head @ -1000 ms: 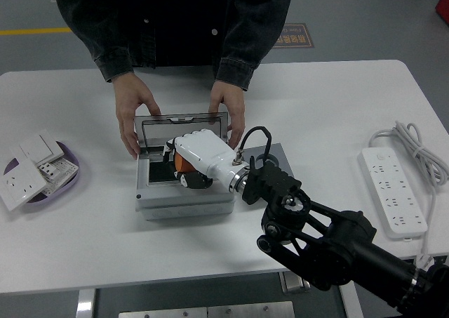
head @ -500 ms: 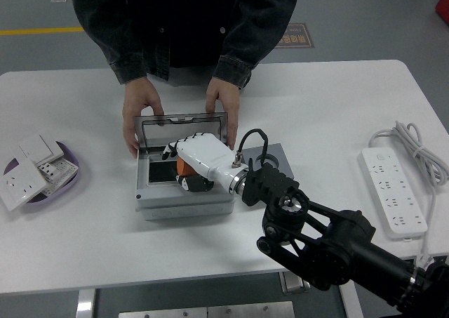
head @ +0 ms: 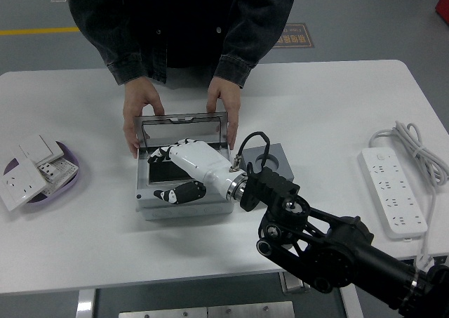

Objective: Pick up the cylinder from the cube,place it in the box,flap close box

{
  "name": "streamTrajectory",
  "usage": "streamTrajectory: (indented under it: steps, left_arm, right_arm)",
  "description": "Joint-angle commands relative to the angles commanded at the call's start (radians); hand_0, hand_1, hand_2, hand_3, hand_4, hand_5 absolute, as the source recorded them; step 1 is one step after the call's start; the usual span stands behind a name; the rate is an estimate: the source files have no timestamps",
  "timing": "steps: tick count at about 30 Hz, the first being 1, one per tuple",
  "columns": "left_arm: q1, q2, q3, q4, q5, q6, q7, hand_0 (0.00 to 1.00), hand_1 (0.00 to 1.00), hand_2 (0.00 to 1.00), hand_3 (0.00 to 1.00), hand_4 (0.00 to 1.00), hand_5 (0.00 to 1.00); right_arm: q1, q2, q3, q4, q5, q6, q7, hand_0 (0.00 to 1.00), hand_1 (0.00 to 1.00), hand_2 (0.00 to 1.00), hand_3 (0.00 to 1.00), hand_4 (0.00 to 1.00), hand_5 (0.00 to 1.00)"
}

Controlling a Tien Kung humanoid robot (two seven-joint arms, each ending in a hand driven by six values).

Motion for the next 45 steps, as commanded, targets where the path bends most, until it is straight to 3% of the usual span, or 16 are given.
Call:
streamTrajectory:
  steps: [7,13,17,21,26,29,33,45]
  left_arm:
    - [0.006,0.001,-0.004,0.000,0.006,0.000,0.003,0.644,0.670,0.657,0.700,0.751,0.316]
    - [0.007,0.003,-0.005,0.000,0.010,-0.001,0.005,0.644,0.669,0.657,0.700,0.750,0.315]
    - [0.006,0.004,-0.003,0.000,0.013,-0.001,0.006,0.644,0.669,0.657,0.700,0.750,0.316]
    - [0.004,0.005,-0.003,0.000,0.017,-0.002,0.006,0.644,0.669,0.657,0.699,0.749,0.315]
    - [-0.002,0.005,0.000,0.000,0.016,-0.002,0.005,0.644,0.669,0.657,0.699,0.749,0.315]
    - [-0.002,0.004,0.000,0.000,0.016,-0.002,0.005,0.644,0.669,0.657,0.699,0.749,0.315]
    - [0.000,0.002,-0.001,0.000,0.016,-0.003,0.005,0.644,0.669,0.656,0.699,0.749,0.314]
    - [0.003,0.004,0.006,0.000,0.007,-0.003,-0.004,0.644,0.670,0.656,0.699,0.748,0.314]
  right_arm:
    - [0.057,-0.076,-0.004,0.108,0.273,-0.017,0.044,0.883,0.745,0.747,0.784,0.820,0.364]
    - [0.148,-0.112,0.007,0.120,0.461,-0.027,0.027,0.863,0.734,0.744,0.784,0.823,0.371]
    - [0.209,-0.117,0.017,0.079,0.548,-0.031,0.021,0.847,0.727,0.740,0.779,0.809,0.371]
    - [0.264,-0.107,0.000,-0.010,0.624,-0.031,0.029,0.834,0.717,0.737,0.779,0.798,0.365]
    - [0.295,-0.113,-0.059,-0.125,0.675,-0.022,0.034,0.834,0.717,0.737,0.779,0.798,0.365]
    - [0.293,-0.128,-0.081,-0.152,0.665,-0.019,0.027,0.826,0.710,0.733,0.776,0.795,0.364]
    - [0.284,-0.158,-0.093,-0.103,0.619,-0.021,0.009,0.823,0.703,0.734,0.772,0.783,0.354]
    - [0.289,-0.251,-0.157,0.128,0.452,-0.023,-0.078,0.810,0.697,0.732,0.775,0.780,0.356]
